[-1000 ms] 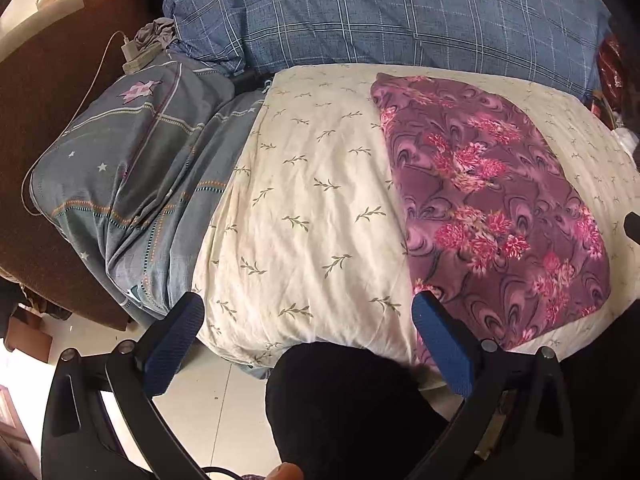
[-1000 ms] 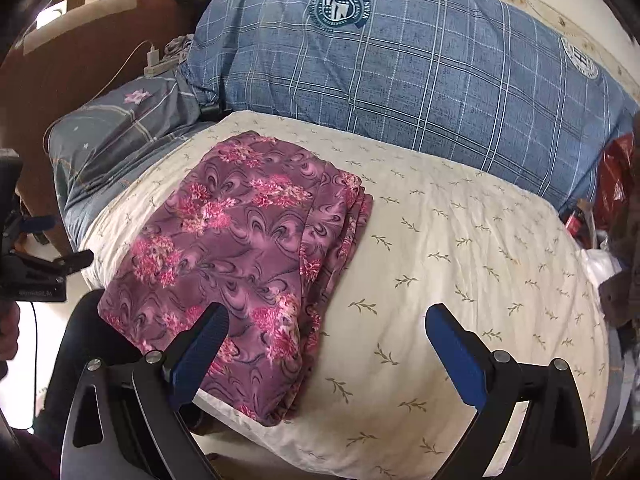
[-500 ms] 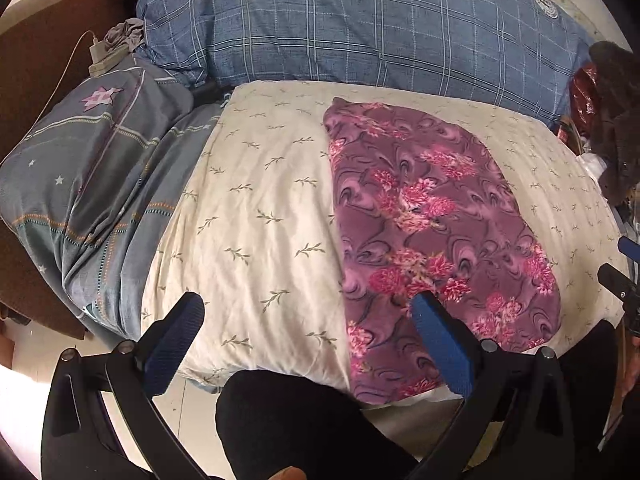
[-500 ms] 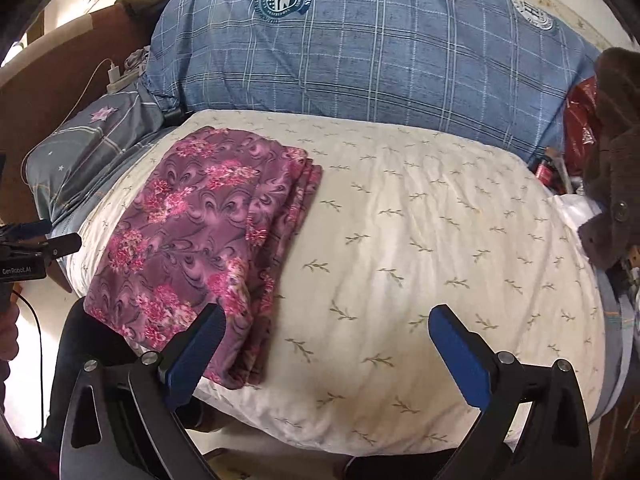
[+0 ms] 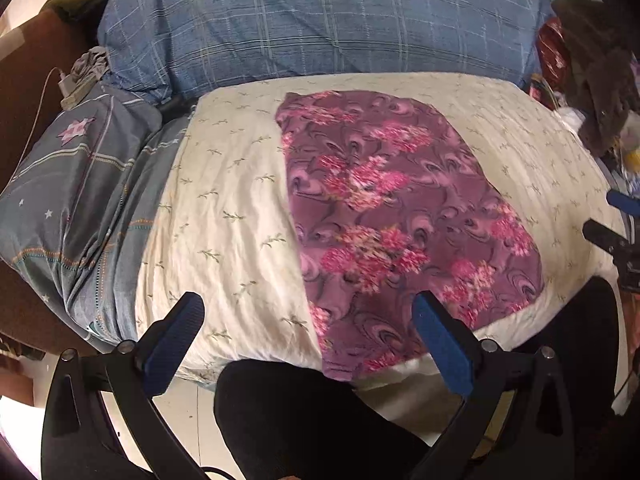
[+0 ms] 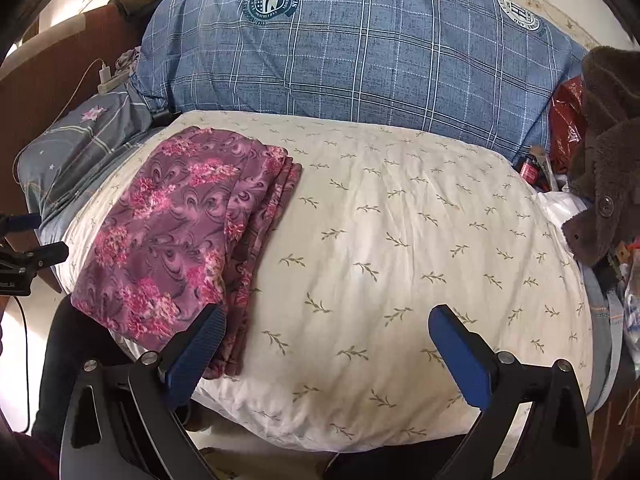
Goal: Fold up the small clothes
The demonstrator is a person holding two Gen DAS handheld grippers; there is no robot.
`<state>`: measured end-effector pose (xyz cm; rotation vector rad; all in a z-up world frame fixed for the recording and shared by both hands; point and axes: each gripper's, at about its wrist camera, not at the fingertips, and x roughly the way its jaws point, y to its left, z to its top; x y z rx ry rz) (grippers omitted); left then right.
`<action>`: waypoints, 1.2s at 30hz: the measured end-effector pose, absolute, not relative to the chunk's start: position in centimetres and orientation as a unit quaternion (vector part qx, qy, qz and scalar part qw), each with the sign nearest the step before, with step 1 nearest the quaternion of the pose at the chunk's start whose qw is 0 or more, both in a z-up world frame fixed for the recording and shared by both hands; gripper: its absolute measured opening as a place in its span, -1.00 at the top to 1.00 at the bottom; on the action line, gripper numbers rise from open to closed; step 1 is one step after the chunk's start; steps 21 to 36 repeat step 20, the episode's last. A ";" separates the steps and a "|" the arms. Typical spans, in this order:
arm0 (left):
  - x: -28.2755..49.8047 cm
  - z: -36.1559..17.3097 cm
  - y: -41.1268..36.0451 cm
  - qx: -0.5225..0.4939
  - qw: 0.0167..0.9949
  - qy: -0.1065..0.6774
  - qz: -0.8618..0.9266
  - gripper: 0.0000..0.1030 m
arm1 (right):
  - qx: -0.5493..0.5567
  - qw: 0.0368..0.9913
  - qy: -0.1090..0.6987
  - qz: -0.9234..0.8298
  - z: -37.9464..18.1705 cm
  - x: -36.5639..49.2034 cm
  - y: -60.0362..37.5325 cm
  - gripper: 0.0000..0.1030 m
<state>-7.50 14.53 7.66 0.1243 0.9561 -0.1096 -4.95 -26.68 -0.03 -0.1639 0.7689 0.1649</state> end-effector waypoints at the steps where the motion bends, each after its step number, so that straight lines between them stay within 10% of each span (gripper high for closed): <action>1: -7.8 7.5 14.1 0.061 0.882 0.464 -0.060 -1.00 | -0.077 0.920 0.376 0.080 0.0 -5.0 -27.0 -0.99; 36: -6.2 9.5 8.1 0.060 0.890 0.440 -0.103 -1.00 | -0.062 0.916 0.391 0.065 -0.1 -4.6 -29.7 -0.99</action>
